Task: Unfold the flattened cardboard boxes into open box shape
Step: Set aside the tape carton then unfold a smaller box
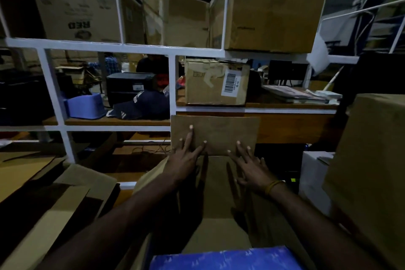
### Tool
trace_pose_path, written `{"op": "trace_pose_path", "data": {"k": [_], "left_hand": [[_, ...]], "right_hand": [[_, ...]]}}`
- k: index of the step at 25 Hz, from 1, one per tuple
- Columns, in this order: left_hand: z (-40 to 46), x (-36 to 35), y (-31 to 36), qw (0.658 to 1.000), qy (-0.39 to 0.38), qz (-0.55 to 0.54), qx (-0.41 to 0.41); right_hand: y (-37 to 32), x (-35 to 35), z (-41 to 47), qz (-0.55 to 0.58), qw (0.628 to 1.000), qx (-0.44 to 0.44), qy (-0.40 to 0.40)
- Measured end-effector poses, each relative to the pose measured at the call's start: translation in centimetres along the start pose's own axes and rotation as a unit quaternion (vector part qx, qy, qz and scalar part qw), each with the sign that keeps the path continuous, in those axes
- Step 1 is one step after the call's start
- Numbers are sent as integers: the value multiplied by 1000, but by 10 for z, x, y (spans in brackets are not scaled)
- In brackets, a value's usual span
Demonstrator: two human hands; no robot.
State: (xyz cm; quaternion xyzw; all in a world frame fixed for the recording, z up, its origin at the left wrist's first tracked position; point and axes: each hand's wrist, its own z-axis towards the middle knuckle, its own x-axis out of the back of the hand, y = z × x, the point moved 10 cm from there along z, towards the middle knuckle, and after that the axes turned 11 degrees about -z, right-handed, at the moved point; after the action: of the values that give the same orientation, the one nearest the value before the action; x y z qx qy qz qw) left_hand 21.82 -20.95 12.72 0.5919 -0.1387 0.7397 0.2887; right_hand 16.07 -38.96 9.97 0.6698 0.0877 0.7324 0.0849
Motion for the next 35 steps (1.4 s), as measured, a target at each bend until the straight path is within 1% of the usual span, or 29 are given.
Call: {"op": "trace_pose_path", "data": {"k": [3, 9, 13, 18, 22, 26, 29, 31, 35], "left_hand": [[4, -24, -22, 998, -51, 0, 41], [6, -52, -32, 992, -118, 29, 40], [10, -48, -33, 989, -137, -13, 46], [3, -37, -29, 990, -133, -25, 41], [-13, -40, -25, 990, -129, -10, 62], [-42, -35, -20, 987, -141, -15, 79], [-70, -33, -14, 983, -153, -16, 105], [-89, -31, -8, 983, -141, -20, 117], [-123, -24, -1, 978, -130, -70, 144]], "right_hand": [[10, -14, 8, 17, 1000, -17, -16], [15, -30, 22, -10, 998, -51, -41], [17, -27, 24, 2, 997, -64, -31], [12, -34, 16, -8, 996, -58, -73], [7, -35, -4, -16, 996, -56, -74], [3, -24, -36, 25, 996, -45, -75], [1, -25, -61, 55, 994, -32, -94], [-1, -25, -76, 69, 993, -30, -90], [-15, -11, -109, 77, 994, -11, -73]]}}
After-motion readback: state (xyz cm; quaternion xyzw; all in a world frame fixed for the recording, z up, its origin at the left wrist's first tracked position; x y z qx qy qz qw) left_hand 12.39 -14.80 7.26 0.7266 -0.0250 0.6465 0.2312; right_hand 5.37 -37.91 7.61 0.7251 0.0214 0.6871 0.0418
